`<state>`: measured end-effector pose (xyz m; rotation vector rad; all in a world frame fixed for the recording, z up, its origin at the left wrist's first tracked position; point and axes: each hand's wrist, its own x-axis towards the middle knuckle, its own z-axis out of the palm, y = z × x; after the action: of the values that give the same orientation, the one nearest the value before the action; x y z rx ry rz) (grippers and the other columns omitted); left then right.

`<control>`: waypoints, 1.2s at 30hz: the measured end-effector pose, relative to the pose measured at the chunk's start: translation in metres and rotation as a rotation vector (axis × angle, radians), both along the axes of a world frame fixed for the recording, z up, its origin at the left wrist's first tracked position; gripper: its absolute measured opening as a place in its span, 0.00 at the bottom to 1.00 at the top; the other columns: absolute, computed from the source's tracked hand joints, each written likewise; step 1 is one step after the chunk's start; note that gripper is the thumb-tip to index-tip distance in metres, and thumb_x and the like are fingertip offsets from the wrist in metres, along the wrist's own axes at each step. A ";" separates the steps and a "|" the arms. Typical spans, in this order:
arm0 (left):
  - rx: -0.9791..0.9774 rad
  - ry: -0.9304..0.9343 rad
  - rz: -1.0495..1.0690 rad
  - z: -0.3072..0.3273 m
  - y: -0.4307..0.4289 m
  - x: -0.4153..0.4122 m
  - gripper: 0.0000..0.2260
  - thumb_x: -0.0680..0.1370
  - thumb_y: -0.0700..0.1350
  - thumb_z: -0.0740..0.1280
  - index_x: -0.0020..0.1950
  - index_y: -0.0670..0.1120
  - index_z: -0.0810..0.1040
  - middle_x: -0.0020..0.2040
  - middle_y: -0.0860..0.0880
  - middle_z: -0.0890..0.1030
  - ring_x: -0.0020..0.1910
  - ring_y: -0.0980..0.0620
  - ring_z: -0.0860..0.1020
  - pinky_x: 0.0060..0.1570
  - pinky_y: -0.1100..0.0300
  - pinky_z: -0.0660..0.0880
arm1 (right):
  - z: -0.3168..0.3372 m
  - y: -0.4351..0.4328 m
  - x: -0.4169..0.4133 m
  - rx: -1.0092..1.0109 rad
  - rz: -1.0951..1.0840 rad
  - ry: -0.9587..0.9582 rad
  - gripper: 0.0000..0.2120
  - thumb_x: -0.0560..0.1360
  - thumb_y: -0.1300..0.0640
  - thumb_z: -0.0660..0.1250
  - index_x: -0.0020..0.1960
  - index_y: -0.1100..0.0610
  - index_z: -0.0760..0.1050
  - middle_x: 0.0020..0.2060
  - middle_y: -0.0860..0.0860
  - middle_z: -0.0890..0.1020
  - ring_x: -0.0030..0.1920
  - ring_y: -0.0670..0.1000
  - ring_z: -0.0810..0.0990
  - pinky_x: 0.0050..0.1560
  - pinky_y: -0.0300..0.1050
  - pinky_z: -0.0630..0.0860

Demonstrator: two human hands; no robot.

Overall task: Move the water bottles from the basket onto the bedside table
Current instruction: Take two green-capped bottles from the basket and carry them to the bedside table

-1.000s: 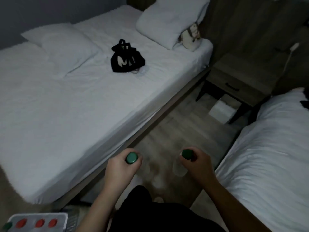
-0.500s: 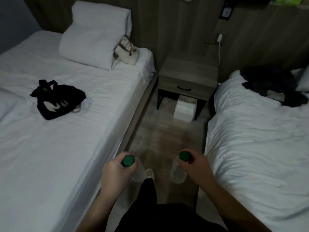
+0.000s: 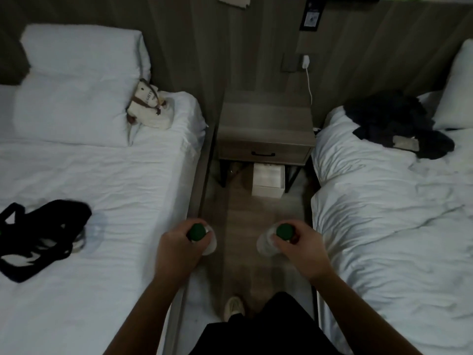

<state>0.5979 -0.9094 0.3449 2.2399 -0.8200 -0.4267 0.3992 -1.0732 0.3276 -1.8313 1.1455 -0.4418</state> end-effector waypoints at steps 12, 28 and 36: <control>0.056 0.060 0.024 -0.018 -0.143 0.068 0.10 0.68 0.52 0.74 0.47 0.52 0.81 0.40 0.53 0.83 0.39 0.55 0.81 0.43 0.54 0.80 | -0.030 -0.149 0.081 0.070 0.096 0.096 0.09 0.68 0.55 0.75 0.46 0.49 0.77 0.35 0.40 0.78 0.38 0.39 0.77 0.35 0.29 0.71; 0.062 0.103 0.136 0.002 -0.355 0.145 0.10 0.70 0.49 0.73 0.50 0.51 0.80 0.39 0.51 0.82 0.42 0.51 0.80 0.46 0.60 0.74 | -0.008 -0.374 0.193 0.092 0.292 0.058 0.09 0.71 0.51 0.72 0.50 0.48 0.76 0.43 0.46 0.82 0.44 0.44 0.80 0.46 0.44 0.78; 0.087 0.120 0.075 -0.021 -0.442 0.225 0.11 0.71 0.49 0.73 0.52 0.49 0.80 0.42 0.50 0.81 0.43 0.51 0.79 0.42 0.61 0.73 | -0.014 -0.431 0.263 0.103 0.272 0.120 0.04 0.73 0.52 0.70 0.47 0.48 0.78 0.40 0.45 0.82 0.42 0.41 0.79 0.42 0.36 0.74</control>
<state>0.8224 -1.3512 0.3239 2.2917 -0.6652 -0.5643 0.6625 -1.5039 0.3137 -1.9078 0.9600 -0.1159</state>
